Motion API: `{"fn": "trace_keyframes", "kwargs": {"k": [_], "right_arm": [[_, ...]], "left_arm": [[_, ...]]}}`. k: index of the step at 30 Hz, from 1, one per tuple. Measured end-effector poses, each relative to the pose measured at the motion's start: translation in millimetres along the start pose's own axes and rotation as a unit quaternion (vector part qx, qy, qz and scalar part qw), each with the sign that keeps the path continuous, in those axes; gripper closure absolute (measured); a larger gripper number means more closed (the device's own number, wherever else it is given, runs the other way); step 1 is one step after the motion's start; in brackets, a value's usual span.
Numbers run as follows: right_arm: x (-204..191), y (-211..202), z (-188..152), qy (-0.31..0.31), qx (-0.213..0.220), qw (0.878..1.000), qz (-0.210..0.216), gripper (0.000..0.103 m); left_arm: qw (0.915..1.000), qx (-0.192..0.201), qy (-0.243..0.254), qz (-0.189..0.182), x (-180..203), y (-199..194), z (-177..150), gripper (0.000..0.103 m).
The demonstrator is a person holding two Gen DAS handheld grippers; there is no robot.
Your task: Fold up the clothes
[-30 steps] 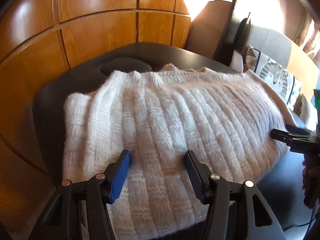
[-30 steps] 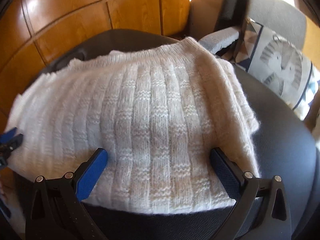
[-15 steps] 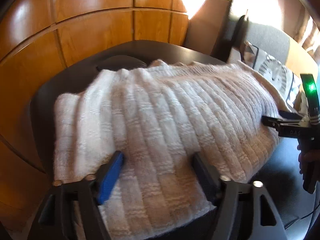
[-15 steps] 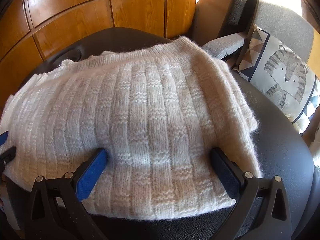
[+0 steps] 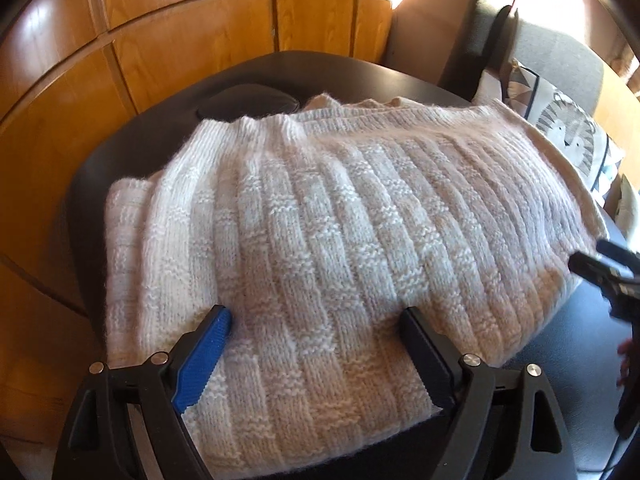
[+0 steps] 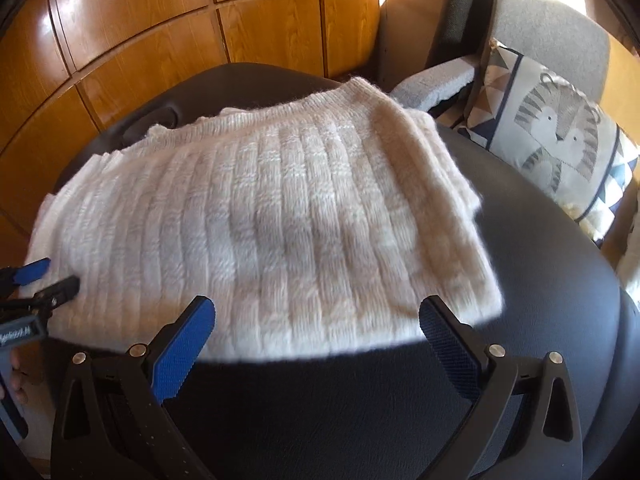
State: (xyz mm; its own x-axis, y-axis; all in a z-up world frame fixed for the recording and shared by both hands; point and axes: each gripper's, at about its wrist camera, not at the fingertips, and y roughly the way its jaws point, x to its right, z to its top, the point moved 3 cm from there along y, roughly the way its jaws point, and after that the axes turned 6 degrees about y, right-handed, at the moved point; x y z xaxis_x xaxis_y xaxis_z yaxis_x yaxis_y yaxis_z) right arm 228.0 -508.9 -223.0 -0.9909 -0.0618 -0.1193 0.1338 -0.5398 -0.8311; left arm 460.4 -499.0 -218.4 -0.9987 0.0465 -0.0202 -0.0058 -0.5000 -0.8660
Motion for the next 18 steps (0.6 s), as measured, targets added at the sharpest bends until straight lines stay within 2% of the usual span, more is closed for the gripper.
{"fn": "trace_keyframes", "kwargs": {"k": [4,6,9,18], "right_arm": [[-2,-20,-9,-0.003,-0.002,1.000,0.008,0.000],[-4,-31,-13,-0.011,0.000,1.000,0.008,0.000],[-7,-49,-19,-0.022,0.009,1.000,0.001,0.000],[-14,-103,-26,-0.025,0.051,0.998,0.007,0.000]], "left_arm": [[0.9991,0.021,0.000,0.038,1,-21,-4,0.017],[0.9982,0.039,0.009,0.044,5,-36,-8,0.017],[0.9978,0.053,0.009,0.039,12,-57,-15,0.017],[0.9973,0.059,-0.041,0.015,18,-103,-17,0.017]]}}
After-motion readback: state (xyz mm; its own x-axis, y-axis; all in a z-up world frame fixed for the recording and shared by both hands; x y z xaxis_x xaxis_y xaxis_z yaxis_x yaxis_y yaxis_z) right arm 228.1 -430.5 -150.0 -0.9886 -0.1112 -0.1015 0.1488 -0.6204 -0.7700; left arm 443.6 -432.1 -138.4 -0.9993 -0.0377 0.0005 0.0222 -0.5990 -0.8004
